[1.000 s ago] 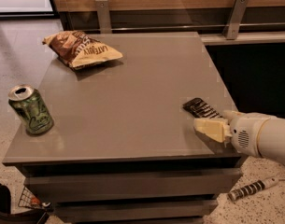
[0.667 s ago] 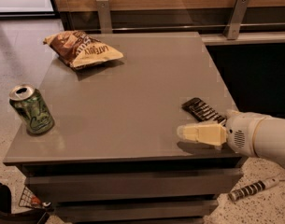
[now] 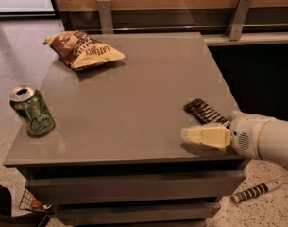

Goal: Move rxbar chocolate near brown chip bag

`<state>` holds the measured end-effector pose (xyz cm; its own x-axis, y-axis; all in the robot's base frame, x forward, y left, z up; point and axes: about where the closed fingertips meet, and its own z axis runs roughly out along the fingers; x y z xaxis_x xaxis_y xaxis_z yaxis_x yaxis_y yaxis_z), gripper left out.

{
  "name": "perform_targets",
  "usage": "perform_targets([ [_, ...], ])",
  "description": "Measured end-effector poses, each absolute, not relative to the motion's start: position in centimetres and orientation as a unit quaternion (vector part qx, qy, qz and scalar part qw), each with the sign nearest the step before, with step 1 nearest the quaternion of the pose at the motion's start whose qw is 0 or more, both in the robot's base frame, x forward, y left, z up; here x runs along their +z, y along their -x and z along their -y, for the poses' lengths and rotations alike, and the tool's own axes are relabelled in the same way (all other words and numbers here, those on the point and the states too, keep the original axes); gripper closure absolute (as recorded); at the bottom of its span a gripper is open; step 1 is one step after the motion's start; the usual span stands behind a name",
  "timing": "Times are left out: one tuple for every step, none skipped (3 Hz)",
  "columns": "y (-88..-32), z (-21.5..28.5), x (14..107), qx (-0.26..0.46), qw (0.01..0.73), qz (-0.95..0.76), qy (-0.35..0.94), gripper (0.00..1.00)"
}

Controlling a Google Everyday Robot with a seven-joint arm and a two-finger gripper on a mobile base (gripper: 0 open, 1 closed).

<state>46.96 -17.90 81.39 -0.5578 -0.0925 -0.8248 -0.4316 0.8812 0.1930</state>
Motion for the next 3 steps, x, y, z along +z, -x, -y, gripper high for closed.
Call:
perform_targets([
  [-46.96, 17.9, 81.58, 0.191, 0.445, -0.862, 0.152, 0.0],
  [-47.02, 17.88, 81.52, 0.195, 0.449, -0.857, 0.158, 0.0],
  [-47.02, 17.88, 81.63, 0.195, 0.449, -0.857, 0.158, 0.0],
])
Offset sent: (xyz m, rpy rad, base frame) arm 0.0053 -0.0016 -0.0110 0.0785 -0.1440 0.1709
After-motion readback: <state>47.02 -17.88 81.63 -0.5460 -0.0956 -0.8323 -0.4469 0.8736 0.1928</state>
